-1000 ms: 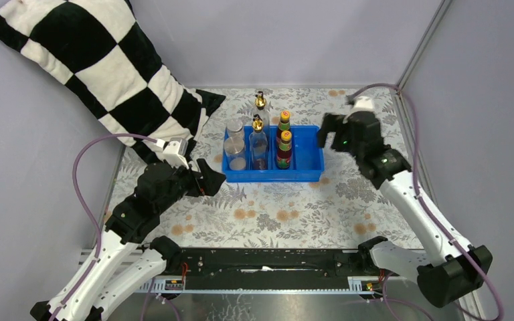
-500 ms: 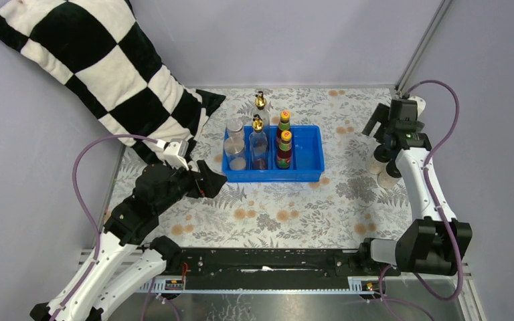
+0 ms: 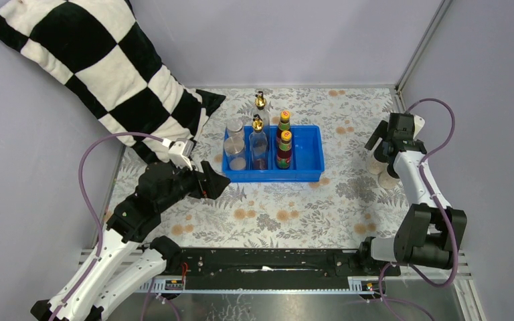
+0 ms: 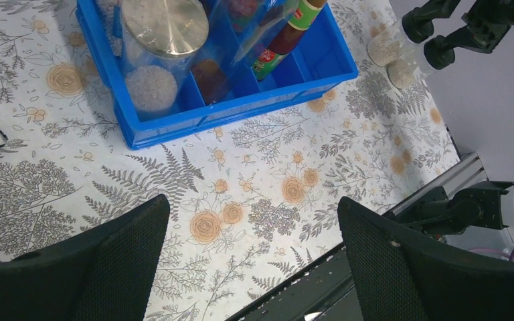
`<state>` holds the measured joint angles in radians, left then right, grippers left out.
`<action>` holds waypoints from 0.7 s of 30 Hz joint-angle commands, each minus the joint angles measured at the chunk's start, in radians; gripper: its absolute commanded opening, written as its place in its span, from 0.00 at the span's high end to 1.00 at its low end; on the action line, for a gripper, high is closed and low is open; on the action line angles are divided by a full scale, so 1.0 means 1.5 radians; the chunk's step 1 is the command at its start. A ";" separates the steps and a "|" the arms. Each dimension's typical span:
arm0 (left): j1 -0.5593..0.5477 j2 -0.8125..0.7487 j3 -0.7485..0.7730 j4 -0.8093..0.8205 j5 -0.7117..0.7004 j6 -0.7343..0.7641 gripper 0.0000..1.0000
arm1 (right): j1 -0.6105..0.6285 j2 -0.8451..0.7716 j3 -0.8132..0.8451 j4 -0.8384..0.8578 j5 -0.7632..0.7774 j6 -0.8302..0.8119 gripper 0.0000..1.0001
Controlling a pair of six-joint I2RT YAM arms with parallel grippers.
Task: Organize the condiment bottles
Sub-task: Pick up the bottle from the center of the board.
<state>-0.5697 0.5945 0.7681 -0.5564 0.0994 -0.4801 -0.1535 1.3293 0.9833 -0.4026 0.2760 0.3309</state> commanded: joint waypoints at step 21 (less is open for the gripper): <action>-0.004 0.002 -0.011 0.045 0.026 0.016 0.01 | -0.021 0.065 -0.031 0.084 -0.042 0.025 0.08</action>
<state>-0.5697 0.5987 0.7670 -0.5522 0.1280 -0.4755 -0.1825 1.4727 0.9508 -0.2764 0.2222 0.3588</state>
